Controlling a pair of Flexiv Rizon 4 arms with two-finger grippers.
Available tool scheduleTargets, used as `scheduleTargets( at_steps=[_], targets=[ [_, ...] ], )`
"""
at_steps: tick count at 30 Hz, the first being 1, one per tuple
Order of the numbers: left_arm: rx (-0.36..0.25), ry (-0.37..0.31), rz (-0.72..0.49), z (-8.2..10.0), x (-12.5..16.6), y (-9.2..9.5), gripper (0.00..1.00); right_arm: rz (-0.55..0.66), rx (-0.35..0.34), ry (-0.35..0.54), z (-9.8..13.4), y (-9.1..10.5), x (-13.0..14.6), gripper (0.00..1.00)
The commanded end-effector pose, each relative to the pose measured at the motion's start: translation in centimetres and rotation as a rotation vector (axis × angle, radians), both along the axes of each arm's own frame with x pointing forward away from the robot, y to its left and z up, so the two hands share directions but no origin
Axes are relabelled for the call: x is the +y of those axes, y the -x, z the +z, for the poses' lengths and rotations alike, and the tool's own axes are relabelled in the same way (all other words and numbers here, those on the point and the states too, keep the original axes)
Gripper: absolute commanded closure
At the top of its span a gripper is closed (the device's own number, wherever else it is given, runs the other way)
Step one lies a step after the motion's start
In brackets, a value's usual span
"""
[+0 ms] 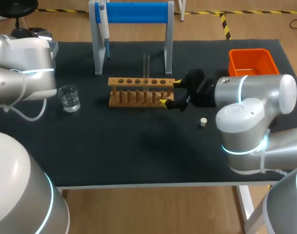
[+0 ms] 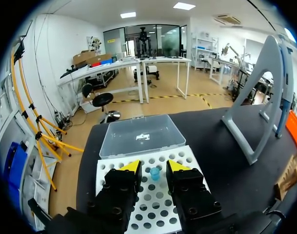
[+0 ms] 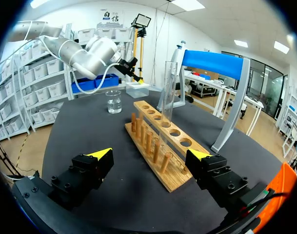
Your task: Invert the test tube, pick up the pipette, mount the tip to pipette, aspirate from beaker and dispense into the tube, eject the tip, return the pipette, and cap with the stopper.
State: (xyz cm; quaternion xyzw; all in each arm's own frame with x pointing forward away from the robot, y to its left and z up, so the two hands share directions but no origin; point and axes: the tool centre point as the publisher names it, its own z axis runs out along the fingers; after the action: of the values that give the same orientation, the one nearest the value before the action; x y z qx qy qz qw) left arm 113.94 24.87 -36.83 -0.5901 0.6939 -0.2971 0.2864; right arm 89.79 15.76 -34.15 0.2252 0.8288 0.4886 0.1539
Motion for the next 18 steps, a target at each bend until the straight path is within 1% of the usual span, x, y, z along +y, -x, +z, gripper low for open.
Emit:
scheduleTargets(
  at_steps=[1, 2, 3, 4, 14, 18],
  targets=[
    [0.006, 0.0, 0.002, -0.14, -0.07, -0.16, 0.73, 0.002, -0.001, -0.003, -0.05, 0.03, -0.13, 0.0],
    [0.006, 0.0, 0.002, -0.14, -0.08, -0.15, 0.75, 0.002, -0.001, -0.003, -0.05, 0.03, -0.13, 0.0],
    [0.005, 0.0, 0.002, -0.13, -0.08, -0.14, 0.79, 0.002, -0.001, -0.003, -0.05, 0.03, -0.13, 0.0],
    [0.005, 0.001, 0.003, -0.13, -0.09, -0.13, 0.8, 0.002, -0.001, -0.003, -0.05, 0.03, -0.13, 0.0],
    [0.009, 0.0, 0.003, -0.15, -0.17, -0.01, 0.82, 0.002, -0.001, -0.003, -0.05, 0.03, -0.13, 0.0],
    [0.01, 0.0, 0.002, -0.18, -0.19, -0.01, 0.85, 0.002, -0.001, -0.003, -0.05, 0.03, -0.13, 0.0]
  ],
)
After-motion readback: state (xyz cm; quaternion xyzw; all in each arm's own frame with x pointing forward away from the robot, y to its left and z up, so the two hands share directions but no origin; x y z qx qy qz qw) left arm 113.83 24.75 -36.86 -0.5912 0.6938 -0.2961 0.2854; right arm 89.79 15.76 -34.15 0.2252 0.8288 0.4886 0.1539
